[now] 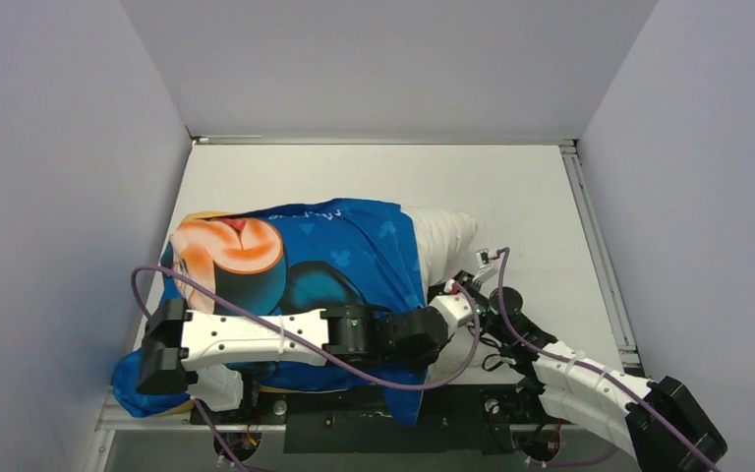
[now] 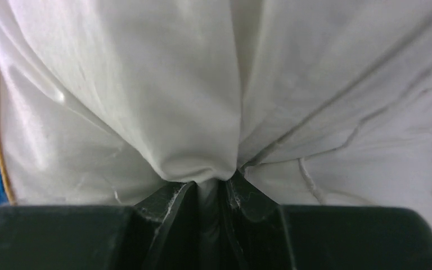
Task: Put the pillow into the pillowcase
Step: Stuff the pillow into the pillowcase.
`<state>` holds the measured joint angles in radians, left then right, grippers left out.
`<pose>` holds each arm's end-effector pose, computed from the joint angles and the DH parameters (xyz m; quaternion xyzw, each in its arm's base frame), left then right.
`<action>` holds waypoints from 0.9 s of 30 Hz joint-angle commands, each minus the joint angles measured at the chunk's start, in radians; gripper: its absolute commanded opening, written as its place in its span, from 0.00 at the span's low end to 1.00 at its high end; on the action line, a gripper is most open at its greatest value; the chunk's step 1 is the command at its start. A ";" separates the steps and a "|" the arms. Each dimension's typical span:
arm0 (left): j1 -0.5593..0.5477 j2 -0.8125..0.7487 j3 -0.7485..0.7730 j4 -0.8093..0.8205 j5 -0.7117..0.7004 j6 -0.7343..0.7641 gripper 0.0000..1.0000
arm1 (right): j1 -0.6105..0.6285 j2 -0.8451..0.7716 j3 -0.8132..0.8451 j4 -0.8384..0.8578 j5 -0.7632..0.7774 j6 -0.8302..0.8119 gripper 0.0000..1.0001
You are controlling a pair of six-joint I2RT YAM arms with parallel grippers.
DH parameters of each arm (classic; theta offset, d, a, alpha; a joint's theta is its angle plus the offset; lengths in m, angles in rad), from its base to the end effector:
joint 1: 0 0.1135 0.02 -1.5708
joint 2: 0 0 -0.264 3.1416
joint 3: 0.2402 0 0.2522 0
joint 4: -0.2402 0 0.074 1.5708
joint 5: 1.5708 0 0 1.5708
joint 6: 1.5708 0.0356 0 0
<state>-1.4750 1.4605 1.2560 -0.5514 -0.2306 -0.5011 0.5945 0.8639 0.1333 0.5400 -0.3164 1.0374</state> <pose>0.0389 -0.3198 0.3104 0.3865 0.8274 -0.2705 0.3048 0.1403 0.1083 0.1750 0.0694 0.7650 0.5411 0.3423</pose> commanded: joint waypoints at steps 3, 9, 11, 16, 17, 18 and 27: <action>-0.045 0.128 0.220 0.327 0.179 -0.044 0.00 | 0.249 0.079 -0.038 0.134 0.036 0.058 0.05; -0.054 0.129 0.255 0.245 0.072 -0.031 0.19 | 0.306 0.114 0.003 0.121 0.038 0.013 0.05; -0.070 0.080 0.253 0.173 -0.069 -0.009 0.38 | 0.307 0.066 0.032 -0.004 0.084 -0.019 0.06; -0.073 -0.090 0.207 0.059 -0.354 0.007 0.71 | 0.303 -0.108 0.113 -0.293 0.206 -0.117 0.12; -0.068 -0.113 0.196 0.053 -0.396 0.011 0.75 | 0.301 -0.129 0.128 -0.332 0.219 -0.134 0.15; -0.061 -0.135 0.195 0.044 -0.433 0.018 0.78 | 0.298 -0.143 0.140 -0.368 0.227 -0.152 0.19; 0.190 -0.141 0.260 -0.061 -0.474 0.032 0.83 | 0.295 -0.253 0.256 -0.724 0.433 -0.231 0.80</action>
<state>-1.3739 1.2835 1.4727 -0.5816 -0.6735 -0.4900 0.8650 0.6674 0.3138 0.0334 0.0395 0.8478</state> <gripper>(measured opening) 0.830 0.706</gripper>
